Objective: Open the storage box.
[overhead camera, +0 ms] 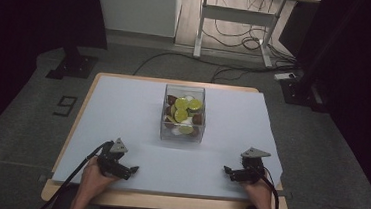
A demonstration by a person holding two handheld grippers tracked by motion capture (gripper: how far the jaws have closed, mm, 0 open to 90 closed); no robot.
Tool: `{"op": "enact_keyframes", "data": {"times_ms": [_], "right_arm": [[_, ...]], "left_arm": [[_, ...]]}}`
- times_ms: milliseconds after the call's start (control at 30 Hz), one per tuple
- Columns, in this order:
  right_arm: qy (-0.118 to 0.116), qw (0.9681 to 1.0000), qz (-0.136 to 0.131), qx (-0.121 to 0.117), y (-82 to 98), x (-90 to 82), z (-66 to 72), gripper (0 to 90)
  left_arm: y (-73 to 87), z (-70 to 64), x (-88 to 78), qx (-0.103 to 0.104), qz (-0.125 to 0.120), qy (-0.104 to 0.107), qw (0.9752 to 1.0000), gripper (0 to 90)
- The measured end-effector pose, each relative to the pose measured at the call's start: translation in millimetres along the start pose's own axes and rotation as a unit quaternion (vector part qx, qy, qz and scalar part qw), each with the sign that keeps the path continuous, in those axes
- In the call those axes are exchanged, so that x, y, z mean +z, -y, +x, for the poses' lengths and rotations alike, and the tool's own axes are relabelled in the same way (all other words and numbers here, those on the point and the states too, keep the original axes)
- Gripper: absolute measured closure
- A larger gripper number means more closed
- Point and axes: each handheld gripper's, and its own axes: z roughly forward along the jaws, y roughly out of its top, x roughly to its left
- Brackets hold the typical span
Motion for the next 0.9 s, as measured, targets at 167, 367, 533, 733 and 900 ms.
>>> {"op": "enact_keyframes", "data": {"times_ms": [167,367,533,733,900], "right_arm": [[0.0,1.0,0.0,0.0,0.0,0.0,0.0,5.6],[0.001,1.0,0.0,-0.001,-0.1,-0.1,0.0,5.6],[0.001,1.0,0.0,-0.001,-0.2,-0.1,0.1,5.6],[0.001,1.0,0.002,0.0,-0.5,-0.1,0.2,5.6],[0.003,1.0,0.005,0.003,-1.8,0.3,0.9,5.2]], "left_arm": [[-0.1,0.0,0.0,0.0,0.0,0.0,1.0,0.0],[-0.1,-0.3,0.0,-0.002,0.001,-0.001,1.0,0.0],[0.0,-0.5,-0.1,-0.003,0.001,-0.001,1.0,0.0],[-0.1,-0.6,-0.1,-0.003,0.001,-0.001,1.0,0.0],[-0.3,-0.8,-0.3,-0.005,0.001,-0.002,1.0,0.0]]}}
